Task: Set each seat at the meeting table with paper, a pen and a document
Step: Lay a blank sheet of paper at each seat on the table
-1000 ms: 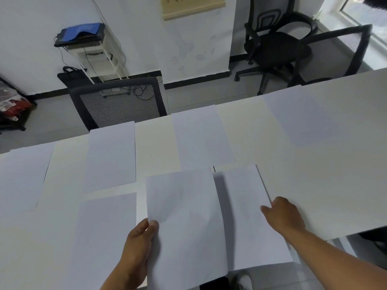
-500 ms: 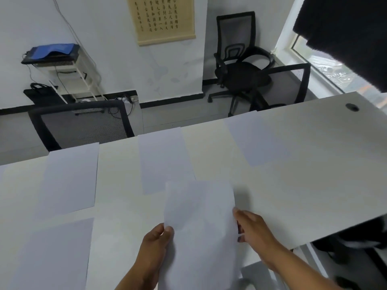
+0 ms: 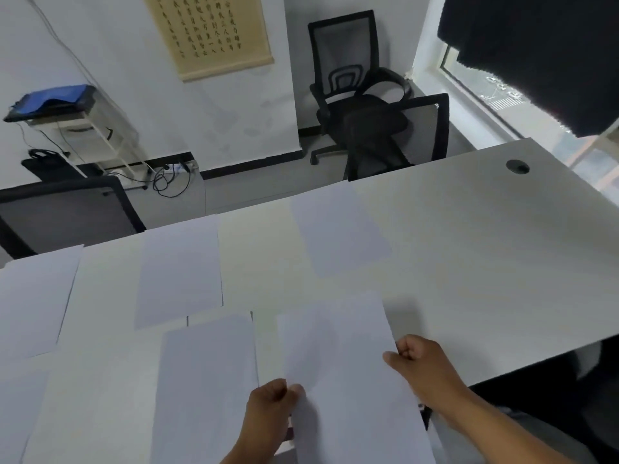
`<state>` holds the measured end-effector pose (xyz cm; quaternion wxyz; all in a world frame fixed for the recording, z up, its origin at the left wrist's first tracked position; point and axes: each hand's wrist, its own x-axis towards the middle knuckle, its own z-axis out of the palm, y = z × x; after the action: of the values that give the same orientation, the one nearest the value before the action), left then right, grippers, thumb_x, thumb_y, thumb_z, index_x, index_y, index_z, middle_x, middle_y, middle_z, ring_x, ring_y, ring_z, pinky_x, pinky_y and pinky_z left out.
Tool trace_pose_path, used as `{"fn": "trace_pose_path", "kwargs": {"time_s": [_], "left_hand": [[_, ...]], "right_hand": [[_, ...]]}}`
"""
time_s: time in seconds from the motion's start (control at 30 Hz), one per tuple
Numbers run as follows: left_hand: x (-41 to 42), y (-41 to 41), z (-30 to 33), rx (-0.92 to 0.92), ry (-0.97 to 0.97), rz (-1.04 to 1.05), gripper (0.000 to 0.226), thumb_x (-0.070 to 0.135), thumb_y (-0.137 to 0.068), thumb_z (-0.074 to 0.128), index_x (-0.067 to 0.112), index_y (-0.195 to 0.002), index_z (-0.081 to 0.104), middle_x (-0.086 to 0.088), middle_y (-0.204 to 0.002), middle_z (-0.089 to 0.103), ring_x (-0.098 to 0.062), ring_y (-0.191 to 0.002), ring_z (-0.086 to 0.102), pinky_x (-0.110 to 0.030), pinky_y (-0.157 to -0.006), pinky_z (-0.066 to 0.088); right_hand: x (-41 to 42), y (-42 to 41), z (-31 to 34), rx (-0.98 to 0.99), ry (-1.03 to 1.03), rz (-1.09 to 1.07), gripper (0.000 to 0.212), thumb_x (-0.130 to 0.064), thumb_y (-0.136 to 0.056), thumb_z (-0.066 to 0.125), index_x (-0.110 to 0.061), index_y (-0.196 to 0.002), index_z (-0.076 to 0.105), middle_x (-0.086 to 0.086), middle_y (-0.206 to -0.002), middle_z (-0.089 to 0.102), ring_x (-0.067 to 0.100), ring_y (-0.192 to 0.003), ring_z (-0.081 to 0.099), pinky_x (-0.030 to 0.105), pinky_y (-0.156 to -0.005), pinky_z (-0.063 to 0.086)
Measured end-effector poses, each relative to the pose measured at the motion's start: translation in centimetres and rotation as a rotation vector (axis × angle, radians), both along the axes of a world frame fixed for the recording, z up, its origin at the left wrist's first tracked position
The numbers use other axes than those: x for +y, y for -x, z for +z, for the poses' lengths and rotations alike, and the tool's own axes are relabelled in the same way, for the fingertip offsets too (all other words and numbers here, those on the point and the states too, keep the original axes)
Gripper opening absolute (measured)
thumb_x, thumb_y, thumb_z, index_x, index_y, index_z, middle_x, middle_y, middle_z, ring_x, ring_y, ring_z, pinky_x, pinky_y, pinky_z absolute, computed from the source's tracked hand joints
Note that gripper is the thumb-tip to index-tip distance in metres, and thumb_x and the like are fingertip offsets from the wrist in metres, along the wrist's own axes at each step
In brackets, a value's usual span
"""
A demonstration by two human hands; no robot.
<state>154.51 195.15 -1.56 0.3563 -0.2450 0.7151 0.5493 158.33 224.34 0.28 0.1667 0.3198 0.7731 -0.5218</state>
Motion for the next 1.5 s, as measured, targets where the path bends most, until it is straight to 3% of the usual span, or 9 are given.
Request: {"fn": "trace_pose_path", "kwargs": {"time_s": [0.07,0.17,0.4,0.53,0.63,0.73,0.93,1.17,1.5], "left_hand": [[2.3,-0.1,0.0,0.019,0.058,-0.065,0.044,0.010,-0.097,0.077,0.012,-0.057,0.059,-0.009,-0.065,0.059,-0.022,-0.062,0.061,-0.035,-0.062,0.057],[4.9,0.0,-0.1,0.078,0.194,-0.140,0.047,0.019,-0.090,0.085,0.020,-0.055,0.054,0.001,-0.056,0.055,-0.019,-0.058,0.052,-0.031,-0.055,0.049],[7.0,1.9,-1.2,0.061,0.298,-0.082,0.035,0.025,-0.092,0.084,0.017,-0.062,0.069,0.001,-0.057,0.069,-0.019,-0.055,0.061,-0.034,-0.061,0.053],[7.9,3.2,-2.6,0.077,0.331,-0.062,0.032,0.031,-0.095,0.081,0.005,-0.077,0.076,-0.003,-0.060,0.073,-0.019,-0.056,0.062,-0.034,-0.062,0.054],[8.4,3.9,-3.7,0.061,0.370,-0.076,0.044,0.042,-0.094,0.076,0.005,-0.072,0.065,0.000,-0.059,0.066,-0.019,-0.055,0.054,-0.033,-0.062,0.045],[8.9,4.4,-4.2,0.072,0.445,-0.133,0.040,0.046,-0.094,0.071,0.021,-0.068,0.055,-0.009,-0.062,0.063,-0.020,-0.055,0.048,-0.031,-0.060,0.039],[9.5,5.0,-4.8,0.085,0.602,-0.226,0.043,0.048,-0.098,0.068,0.017,-0.071,0.055,-0.012,-0.076,0.074,-0.025,-0.059,0.055,-0.032,-0.059,0.041],[9.8,5.5,-4.8,0.094,0.677,-0.256,0.053,0.058,-0.096,0.069,0.017,-0.067,0.053,-0.002,-0.066,0.066,-0.027,-0.061,0.059,-0.031,-0.058,0.041],[9.7,5.6,-5.2,0.072,0.654,-0.197,0.057,0.066,-0.090,0.073,0.013,-0.072,0.065,-0.002,-0.073,0.075,-0.030,-0.072,0.071,-0.034,-0.066,0.052]], "right_hand": [[2.8,0.4,-0.5,0.000,-0.029,0.009,0.037,-0.027,-0.095,0.078,-0.018,-0.072,0.051,-0.011,-0.058,0.043,0.010,-0.054,0.037,0.029,-0.058,0.035],[5.7,1.2,-1.5,0.010,-0.072,0.036,0.037,-0.029,-0.095,0.080,-0.018,-0.071,0.054,-0.015,-0.055,0.045,0.009,-0.054,0.039,0.030,-0.059,0.037],[6.7,3.9,-3.2,0.022,-0.205,0.156,0.036,-0.034,-0.098,0.074,-0.013,-0.076,0.054,-0.005,-0.064,0.049,0.013,-0.059,0.043,0.031,-0.058,0.037],[6.7,4.9,-4.5,0.012,-0.277,0.179,0.039,-0.034,-0.099,0.072,-0.013,-0.074,0.051,-0.001,-0.065,0.052,0.015,-0.060,0.046,0.033,-0.059,0.038],[6.7,5.6,-5.9,-0.019,-0.337,0.174,0.039,-0.035,-0.098,0.070,-0.006,-0.077,0.055,0.009,-0.069,0.059,0.018,-0.062,0.050,0.035,-0.059,0.042],[6.8,5.9,-6.5,-0.047,-0.395,0.178,0.036,-0.038,-0.099,0.067,-0.013,-0.076,0.054,0.001,-0.070,0.060,0.019,-0.065,0.056,0.034,-0.059,0.042],[6.8,6.2,-7.6,-0.039,-0.644,0.282,0.044,-0.041,-0.099,0.066,-0.022,-0.063,0.049,-0.005,-0.067,0.056,0.025,-0.079,0.056,0.041,-0.079,0.045],[7.2,6.7,-8.1,-0.015,-0.615,0.221,0.038,-0.044,-0.098,0.069,-0.022,-0.070,0.055,-0.002,-0.088,0.058,0.025,-0.099,0.049,0.042,-0.088,0.043],[7.7,6.3,-8.6,0.040,-0.604,0.215,0.029,-0.043,-0.096,0.074,-0.020,-0.095,0.057,-0.003,-0.100,0.059,0.020,-0.102,0.044,0.040,-0.088,0.040]]}}
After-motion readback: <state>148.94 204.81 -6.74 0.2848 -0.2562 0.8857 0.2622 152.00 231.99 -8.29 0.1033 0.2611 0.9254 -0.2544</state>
